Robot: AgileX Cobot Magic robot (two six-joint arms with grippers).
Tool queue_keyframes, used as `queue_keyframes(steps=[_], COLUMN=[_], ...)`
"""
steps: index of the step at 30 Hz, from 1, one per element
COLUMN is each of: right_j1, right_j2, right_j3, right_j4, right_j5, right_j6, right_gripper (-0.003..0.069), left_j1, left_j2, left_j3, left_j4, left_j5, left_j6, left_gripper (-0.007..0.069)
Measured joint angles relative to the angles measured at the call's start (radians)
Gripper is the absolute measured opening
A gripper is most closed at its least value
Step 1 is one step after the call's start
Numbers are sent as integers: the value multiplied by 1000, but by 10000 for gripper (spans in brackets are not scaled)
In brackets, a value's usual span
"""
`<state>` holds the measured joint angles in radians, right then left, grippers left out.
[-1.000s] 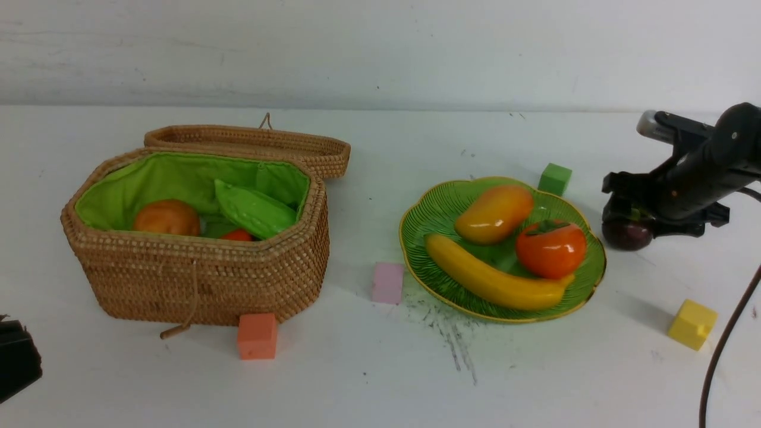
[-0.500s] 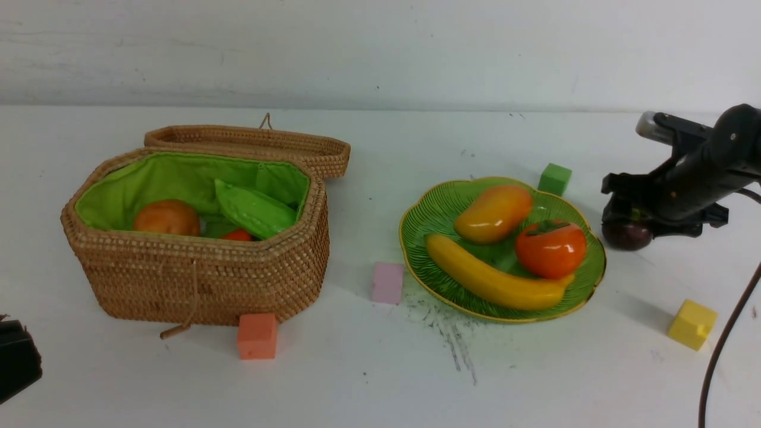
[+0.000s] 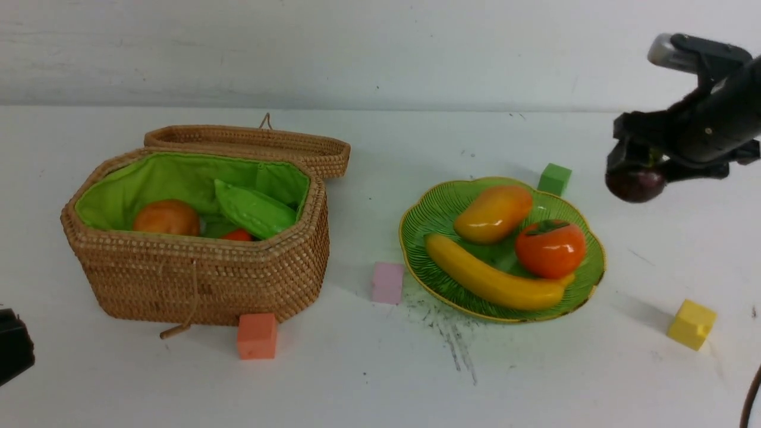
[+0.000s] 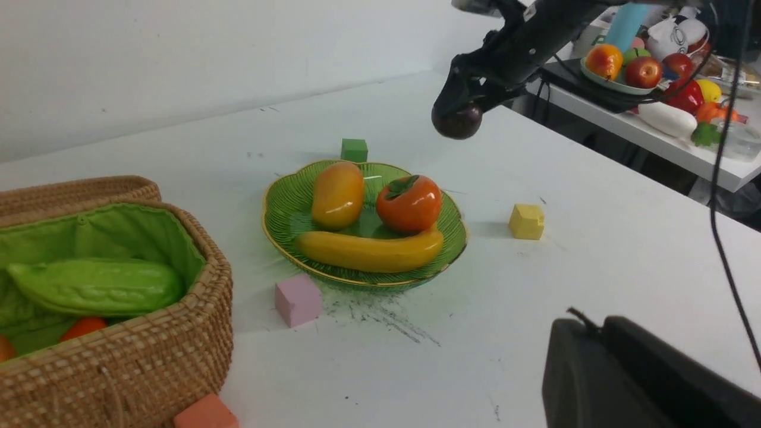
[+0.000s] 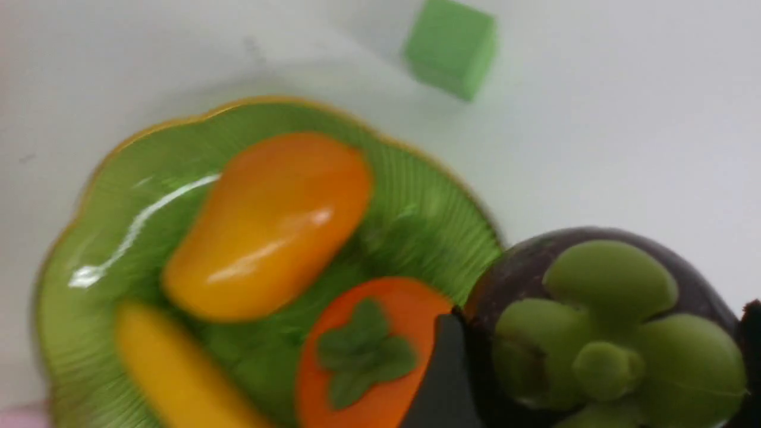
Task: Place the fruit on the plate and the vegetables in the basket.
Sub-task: Use the right arm to grab a mangosteen and put it into the right plate
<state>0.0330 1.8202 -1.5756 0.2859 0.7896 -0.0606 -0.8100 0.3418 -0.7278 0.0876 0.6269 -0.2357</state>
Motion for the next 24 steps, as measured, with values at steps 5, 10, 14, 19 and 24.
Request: queue_keyframes(steps=[5, 10, 14, 19, 24], right_j1=[140, 220, 247, 250, 250], right_j2=[-6, 35, 73, 106, 99], right_j3=[-1, -1, -1, 0, 0], right_j4=[79, 83, 69, 37, 36], right_j5=[22, 7, -12, -48, -48], right_j6=[-64, -67, -68, -68, -68], right_gripper=[556, 556, 556, 640, 681], left_j1=[0, 0, 0, 0, 0], left_j2=[0, 0, 0, 0, 0], left_j3=[0, 0, 0, 0, 0], left_j4=[110, 186, 204, 207, 207], left_j5=[0, -1, -1, -1, -1], left_j6=[-24, -46, -49, -50, -50], left_gripper=[34, 34, 34, 34, 35])
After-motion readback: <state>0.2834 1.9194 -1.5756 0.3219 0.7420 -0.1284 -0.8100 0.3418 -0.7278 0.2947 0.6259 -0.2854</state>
